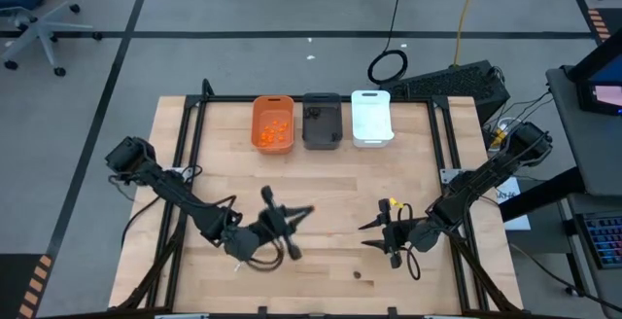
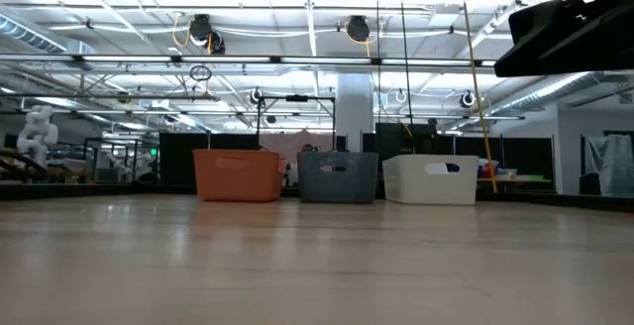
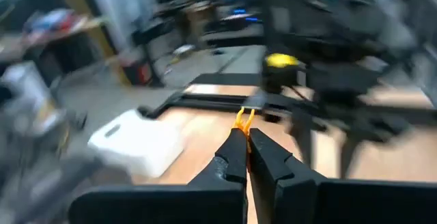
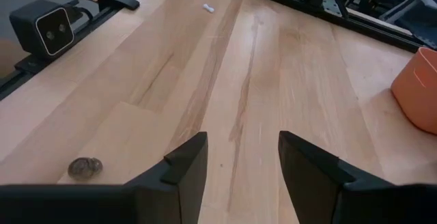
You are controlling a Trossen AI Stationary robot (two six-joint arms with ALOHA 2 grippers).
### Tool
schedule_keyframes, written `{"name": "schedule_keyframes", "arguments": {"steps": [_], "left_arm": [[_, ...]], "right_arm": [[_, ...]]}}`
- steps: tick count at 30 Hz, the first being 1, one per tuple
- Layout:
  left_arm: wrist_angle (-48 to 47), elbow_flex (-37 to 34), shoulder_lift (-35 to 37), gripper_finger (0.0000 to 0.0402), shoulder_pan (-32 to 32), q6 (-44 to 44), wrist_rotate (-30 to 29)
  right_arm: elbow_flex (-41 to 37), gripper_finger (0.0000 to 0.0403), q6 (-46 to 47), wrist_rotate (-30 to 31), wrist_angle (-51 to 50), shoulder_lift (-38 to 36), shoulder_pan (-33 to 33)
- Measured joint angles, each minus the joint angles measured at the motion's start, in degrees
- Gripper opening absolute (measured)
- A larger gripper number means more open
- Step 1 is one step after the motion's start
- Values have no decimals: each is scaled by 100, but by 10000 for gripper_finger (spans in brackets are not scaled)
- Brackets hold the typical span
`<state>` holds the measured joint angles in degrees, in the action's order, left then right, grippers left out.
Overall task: Sort Halloween decoration
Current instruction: Put the orange spider toy into the orange bin
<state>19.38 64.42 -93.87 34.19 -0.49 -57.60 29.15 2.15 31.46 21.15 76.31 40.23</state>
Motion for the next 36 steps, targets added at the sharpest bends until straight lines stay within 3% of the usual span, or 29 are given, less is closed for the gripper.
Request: {"name": "schedule_keyframes", "arguments": {"steps": [3, 8, 13, 18, 22, 27, 36], "left_arm": [[-125, 0, 110, 0, -112, 708, -234], [-739, 0, 532, 0, -479, 1293, 106], [-2325, 7, 1199, 0, -1065, 1996, 282], [-4111, 7, 1690, 0, -1953, 2703, 973], [-4946, 5, 1760, 0, -2741, 2707, 1589], [-5225, 4, 1664, 0, -3655, 2367, 2305], [-5605, 2, 1389, 0, -4836, 2249, 2778]], "right_arm": [[0, 164, 28, 0, 2, 0, -2], [0, 164, 166, 0, 0, 0, -2], [0, 164, 168, 0, -3, 0, -2], [0, 164, 160, 0, -38, 0, -2], [0, 164, 110, 0, -48, 0, -38], [2, 164, 20, 2, -56, 0, -140], [4, 164, 35, 2, -136, 0, -290]]}}
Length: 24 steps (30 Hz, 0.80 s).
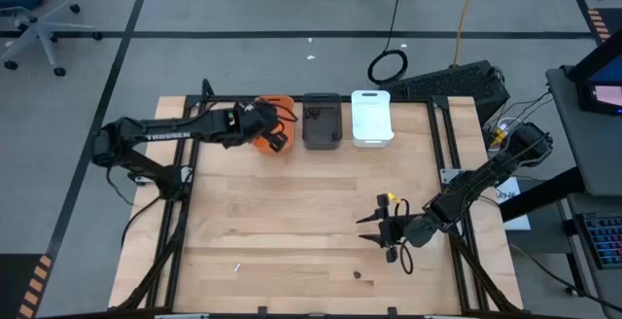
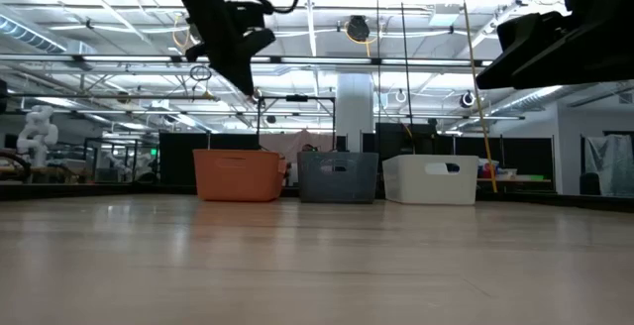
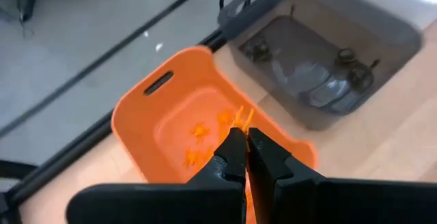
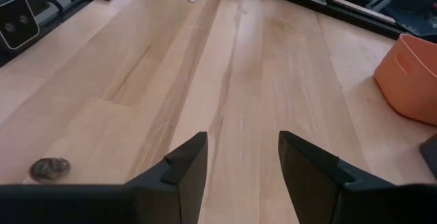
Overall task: Sort Halloween decoration
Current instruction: Put the orange spider toy into the orange bin, then put the black skull toy into the black bin
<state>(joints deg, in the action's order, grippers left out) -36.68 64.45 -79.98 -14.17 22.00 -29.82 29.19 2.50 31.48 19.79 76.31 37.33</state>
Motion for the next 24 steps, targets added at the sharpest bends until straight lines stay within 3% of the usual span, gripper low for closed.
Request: {"name": "schedule_keyframes", "arguments": {"steps": [7, 16, 20, 24], "left_arm": [[-27, -4, -235, 11, -329, 80, 467], [-29, -4, -392, 113, -373, 218, 305], [-35, -4, -345, 153, -184, 321, 184], [-17, -4, -169, 168, 402, 662, 326]], "right_arm": [[0, 164, 2, -2, 2, 0, -1], [0, 164, 50, -2, 1, 0, -1], [0, 164, 114, -2, 1, 0, -1], [0, 164, 136, -2, 0, 0, -1]]}}
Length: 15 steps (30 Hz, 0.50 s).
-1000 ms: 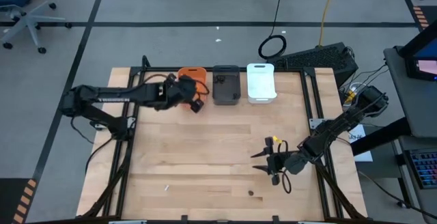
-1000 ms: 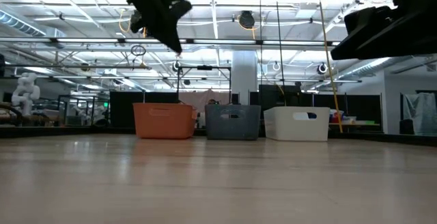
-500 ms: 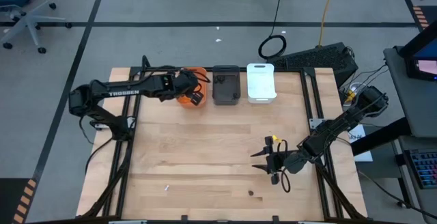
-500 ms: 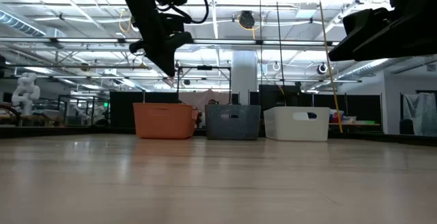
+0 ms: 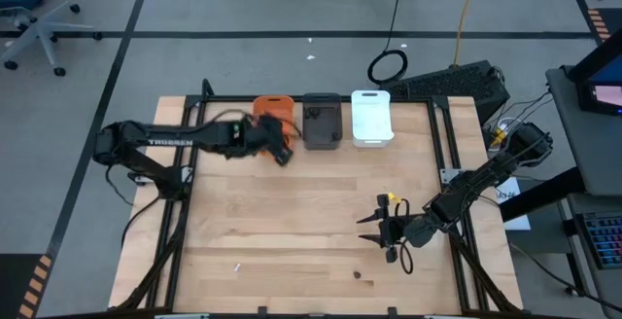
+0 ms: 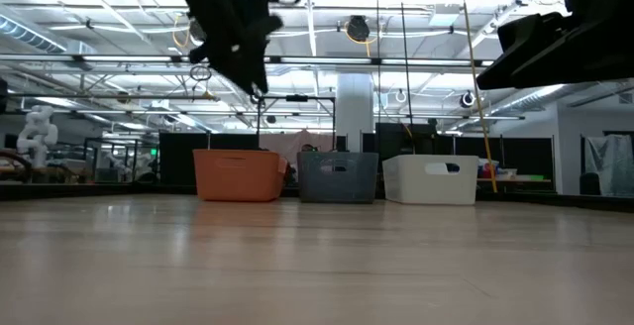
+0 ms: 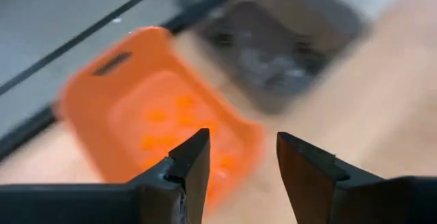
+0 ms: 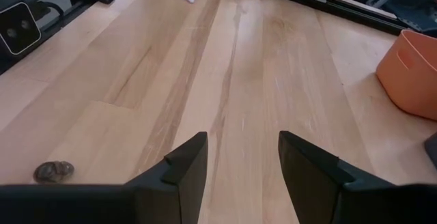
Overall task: Sort Halloween decoration
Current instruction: Put the black skull toy into the black bin
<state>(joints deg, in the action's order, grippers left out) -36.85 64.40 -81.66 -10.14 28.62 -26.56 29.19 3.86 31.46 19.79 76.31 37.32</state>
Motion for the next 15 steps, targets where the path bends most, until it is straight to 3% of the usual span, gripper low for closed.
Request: {"name": "schedule_keyframes", "arguments": {"steps": [5, 10, 15], "left_arm": [[580, 0, -5, 169, 1423, 235, -236], [1972, -44, -481, 169, 2861, -144, -1031], [3880, -37, -1299, 169, 3797, -920, -1372]], "right_arm": [[-1, 164, 98, 0, 2, 0, 0], [-1, 164, 170, -2, -1, 0, 0], [-1, 164, 579, -368, -74, -1, 0]]}}
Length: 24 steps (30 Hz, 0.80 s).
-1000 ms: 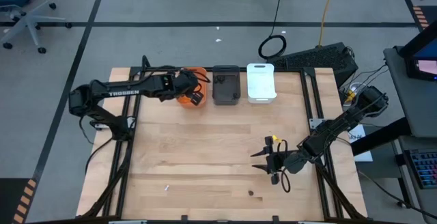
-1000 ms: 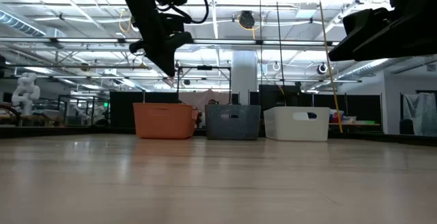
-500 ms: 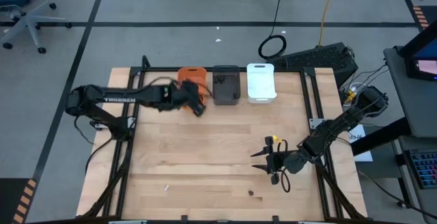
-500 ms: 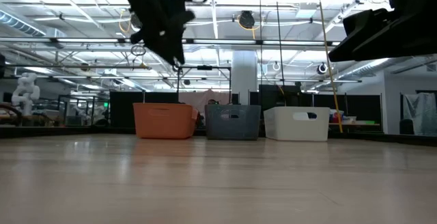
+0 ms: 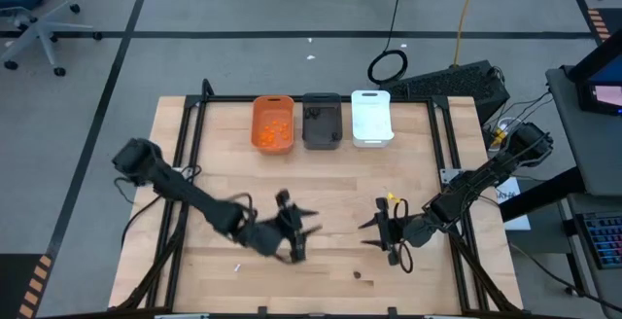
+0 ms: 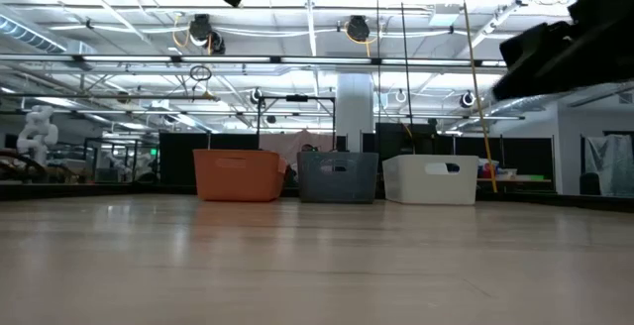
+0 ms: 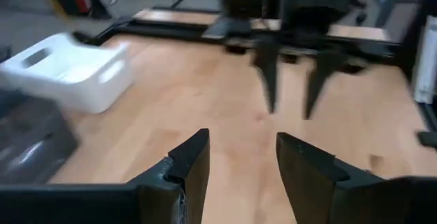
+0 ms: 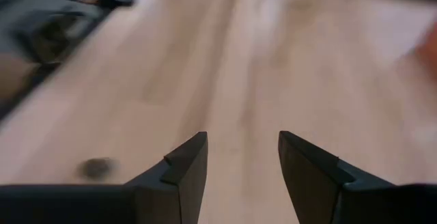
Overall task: Sort Halloween decoration
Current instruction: Put the black skull toy into the black bin
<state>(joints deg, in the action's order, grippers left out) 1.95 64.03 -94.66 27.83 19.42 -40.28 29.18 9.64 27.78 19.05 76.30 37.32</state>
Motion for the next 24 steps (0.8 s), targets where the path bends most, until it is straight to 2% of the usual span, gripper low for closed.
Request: {"name": "schedule_keyframes", "arguments": {"steps": [4, 6, 11, 15, 21, 24], "left_arm": [[1055, -7, -597, 169, 370, -416, -157], [1392, -7, -804, 169, 480, -525, -249], [1994, -7, -1130, 169, 568, -475, -264], [2314, -4, -1266, 169, 649, -479, -264], [2458, -4, -1298, 169, 738, -524, -264], [2455, -4, -1298, 169, 768, -619, -264]], "right_arm": [[-6, 164, 599, -1050, -62, 1, 36], [-6, 164, 851, -1373, -21, 1, 139], [-1, 164, 1234, -1273, 356, 168, 562], [-1, 160, 1375, -1273, 893, 720, 965], [4, 125, 1564, -1297, 1789, 1637, 1119], [105, 99, 1561, -1299, 1840, 1990, 1118]]}}
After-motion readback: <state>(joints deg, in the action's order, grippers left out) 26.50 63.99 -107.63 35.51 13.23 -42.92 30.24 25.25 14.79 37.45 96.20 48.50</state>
